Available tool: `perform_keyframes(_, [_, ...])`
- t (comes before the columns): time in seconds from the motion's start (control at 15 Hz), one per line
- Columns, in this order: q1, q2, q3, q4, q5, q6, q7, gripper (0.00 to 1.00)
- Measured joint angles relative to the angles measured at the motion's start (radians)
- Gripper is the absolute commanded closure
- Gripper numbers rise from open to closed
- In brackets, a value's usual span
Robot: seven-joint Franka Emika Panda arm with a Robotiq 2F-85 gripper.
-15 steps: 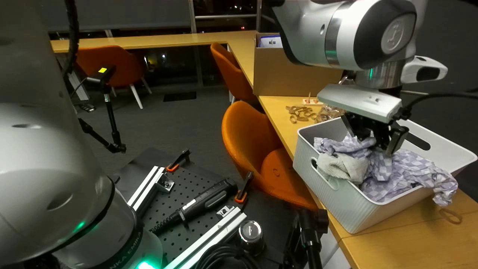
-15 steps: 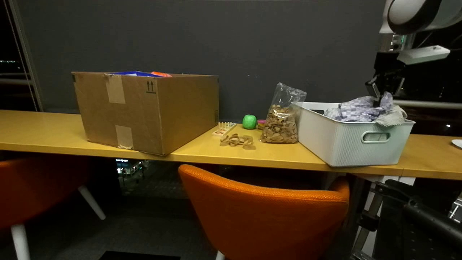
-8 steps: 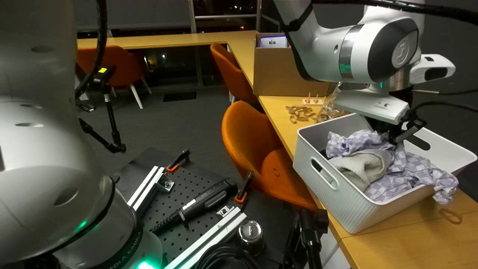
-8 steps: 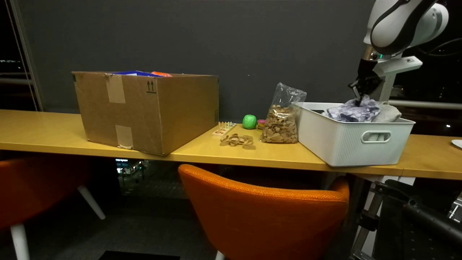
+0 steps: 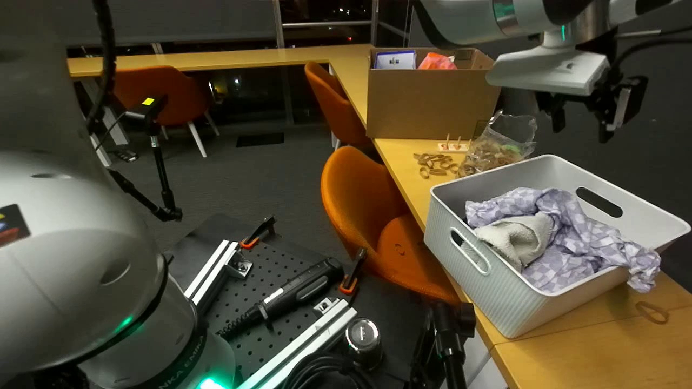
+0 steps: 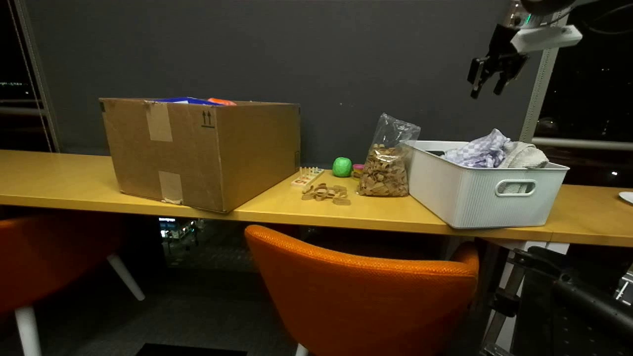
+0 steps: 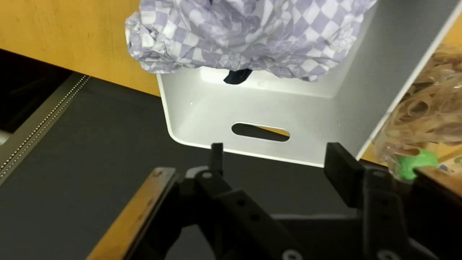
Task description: Shift the clothes to the storage bin
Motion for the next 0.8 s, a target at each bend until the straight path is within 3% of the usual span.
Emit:
perform_keyframes(0.2, [0.005,-0.18,0.038,-0.083,-0.015,-0.117,-0.02,0.0])
perform_keyframes(0.53, [0.014,-0.477,0.17,-0.243,0.085,-0.361,-0.13,0.0])
perform_keyframes(0.8, [0.055,-0.673,0.287,-0.37,0.124,-0.427,-0.131,0.0])
